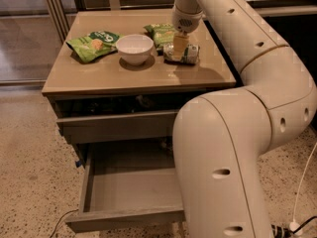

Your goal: Place 7up can into middle drawer

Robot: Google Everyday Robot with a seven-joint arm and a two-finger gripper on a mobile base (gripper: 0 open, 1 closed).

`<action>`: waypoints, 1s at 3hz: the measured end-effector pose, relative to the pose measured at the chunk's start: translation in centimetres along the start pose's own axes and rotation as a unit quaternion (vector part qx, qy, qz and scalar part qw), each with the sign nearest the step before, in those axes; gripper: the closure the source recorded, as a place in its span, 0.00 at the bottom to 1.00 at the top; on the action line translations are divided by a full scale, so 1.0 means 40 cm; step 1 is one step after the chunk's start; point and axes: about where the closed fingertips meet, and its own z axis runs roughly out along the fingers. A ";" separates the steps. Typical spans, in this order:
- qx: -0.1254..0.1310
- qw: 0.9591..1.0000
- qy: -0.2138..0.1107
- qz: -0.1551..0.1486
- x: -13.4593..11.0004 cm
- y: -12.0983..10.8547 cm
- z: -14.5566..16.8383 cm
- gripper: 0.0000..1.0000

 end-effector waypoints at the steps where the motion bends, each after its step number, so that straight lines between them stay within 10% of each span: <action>1: -0.007 1.000 -0.001 0.003 -0.001 0.005 0.014 0.37; 3: -0.010 1.000 0.001 0.012 0.022 0.000 0.067 0.30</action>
Offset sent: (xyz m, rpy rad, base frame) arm -0.0092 -0.0054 -0.0127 0.0091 0.0580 -0.0169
